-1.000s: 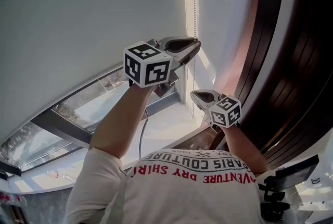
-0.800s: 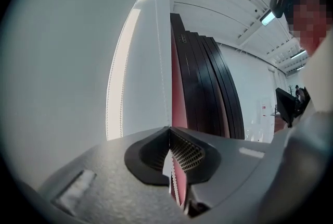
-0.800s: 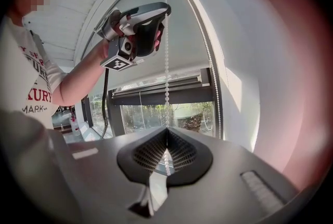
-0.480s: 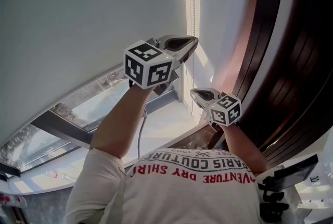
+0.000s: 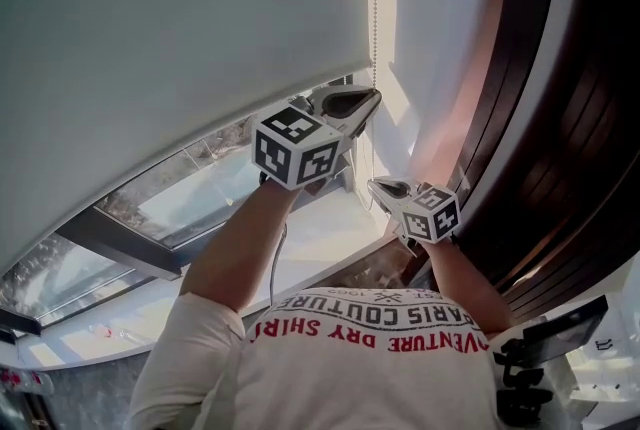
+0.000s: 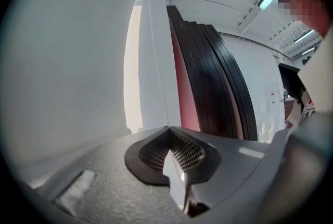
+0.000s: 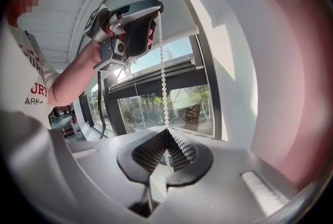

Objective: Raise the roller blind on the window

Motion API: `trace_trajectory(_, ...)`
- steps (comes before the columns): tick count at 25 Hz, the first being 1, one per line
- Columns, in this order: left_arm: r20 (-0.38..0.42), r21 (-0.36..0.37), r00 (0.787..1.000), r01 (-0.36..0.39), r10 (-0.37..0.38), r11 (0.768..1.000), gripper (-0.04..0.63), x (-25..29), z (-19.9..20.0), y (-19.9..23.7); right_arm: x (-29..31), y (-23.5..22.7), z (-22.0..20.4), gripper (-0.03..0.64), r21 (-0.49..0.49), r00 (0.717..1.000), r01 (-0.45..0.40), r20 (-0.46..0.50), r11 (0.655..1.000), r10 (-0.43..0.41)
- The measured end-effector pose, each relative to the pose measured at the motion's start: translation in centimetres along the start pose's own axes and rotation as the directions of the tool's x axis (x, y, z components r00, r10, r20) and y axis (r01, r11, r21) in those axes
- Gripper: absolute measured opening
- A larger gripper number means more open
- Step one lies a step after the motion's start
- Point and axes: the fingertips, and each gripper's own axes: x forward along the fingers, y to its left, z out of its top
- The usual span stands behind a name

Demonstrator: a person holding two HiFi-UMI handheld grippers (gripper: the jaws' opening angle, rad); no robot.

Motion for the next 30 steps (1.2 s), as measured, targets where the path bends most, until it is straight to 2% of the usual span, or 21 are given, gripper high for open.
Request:
trace_trajectory(3,0.004,-0.006,1.0,-0.027,0.027,1.0,0.005,-0.3,-1.8,0.0,0.5,0.2,-1.7,0.006,0.027,0.999,-0.013,-0.033,1.0,0.014)
trace_trajectory(11,-0.011,-0.078,1.0,0.017,-0.018,0.997,0.006,0.1,-5.9,-1.9,0.8,-0.3,-6.1,0.006,0.088,0.994,-0.007,-0.107,0.996,0.017)
trace_trajectory(14,-0.011,-0.083,1.0,0.02,-0.021,0.996,0.006,0.0,-6.8,-2.4,0.9,-0.2,-7.1,0.006,0.095,0.992,-0.01,-0.128,0.995,0.022)
trace_trajectory(20,-0.112,-0.087,0.992,0.04,-0.05,0.995,0.006,0.3,-11.4,-3.7,0.8,-0.6,-11.3,0.006,0.1,0.973,0.013,-0.233,0.995,0.011)
trace_trajectory(23,-0.158,-0.113,0.985,0.05,-0.068,0.992,0.006,0.4,-13.9,-4.3,0.7,-1.0,-13.6,0.006,0.118,0.961,0.029,-0.277,0.993,0.005)
trace_trajectory(27,-0.168,-0.139,0.983,0.057,-0.08,0.989,0.008,0.5,-15.4,-4.9,0.5,-1.4,-15.2,0.006,0.146,0.953,0.045,-0.304,0.988,0.002)
trace_trajectory(30,-0.168,-0.135,0.982,0.064,-0.087,0.989,0.008,0.7,-15.4,-5.0,0.8,-1.4,-15.3,0.008,0.127,0.95,0.029,-0.313,0.991,0.012)
